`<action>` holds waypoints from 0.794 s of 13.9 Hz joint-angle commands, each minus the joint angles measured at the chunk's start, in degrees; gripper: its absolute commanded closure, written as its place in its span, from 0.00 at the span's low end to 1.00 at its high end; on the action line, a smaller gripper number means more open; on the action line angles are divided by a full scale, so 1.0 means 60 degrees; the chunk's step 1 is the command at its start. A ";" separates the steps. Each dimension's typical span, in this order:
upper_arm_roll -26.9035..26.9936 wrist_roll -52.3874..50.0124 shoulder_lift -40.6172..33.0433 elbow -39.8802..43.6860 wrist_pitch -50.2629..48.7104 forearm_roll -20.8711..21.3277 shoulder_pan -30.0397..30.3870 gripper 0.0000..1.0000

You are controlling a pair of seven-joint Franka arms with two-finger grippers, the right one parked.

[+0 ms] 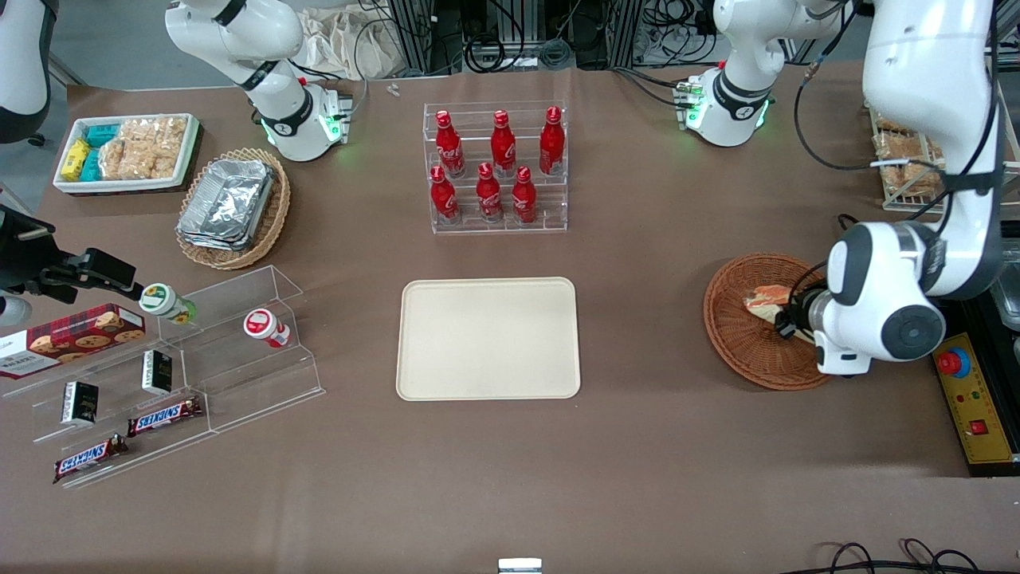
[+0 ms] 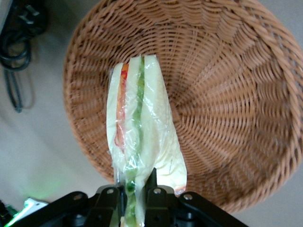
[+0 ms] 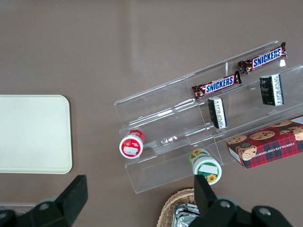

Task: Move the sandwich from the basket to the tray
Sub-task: 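Lift the sandwich and carry it toward the cream tray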

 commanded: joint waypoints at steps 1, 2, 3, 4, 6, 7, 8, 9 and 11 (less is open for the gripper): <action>-0.0291 0.1424 -0.1184 0.0018 -0.0858 -0.0283 -0.0048 1.00; -0.0307 0.2099 -0.1405 0.0135 -0.1064 -0.0823 -0.0047 1.00; -0.0322 0.2454 -0.1610 0.0151 -0.1095 -0.1147 -0.0062 1.00; -0.0452 0.2603 -0.1787 0.0151 -0.1095 -0.1295 -0.0091 1.00; -0.1153 0.2794 -0.1847 0.0238 -0.0892 -0.1778 -0.0120 1.00; -0.1548 0.2795 -0.1789 0.0326 -0.0586 -0.1809 -0.0135 1.00; -0.2074 0.2795 -0.1745 0.0298 -0.0220 -0.1723 -0.0135 1.00; -0.2384 0.2795 -0.1672 0.0254 0.0175 -0.1722 -0.0135 1.00; -0.2926 0.2780 -0.1380 0.0282 0.0791 -0.1635 -0.0222 1.00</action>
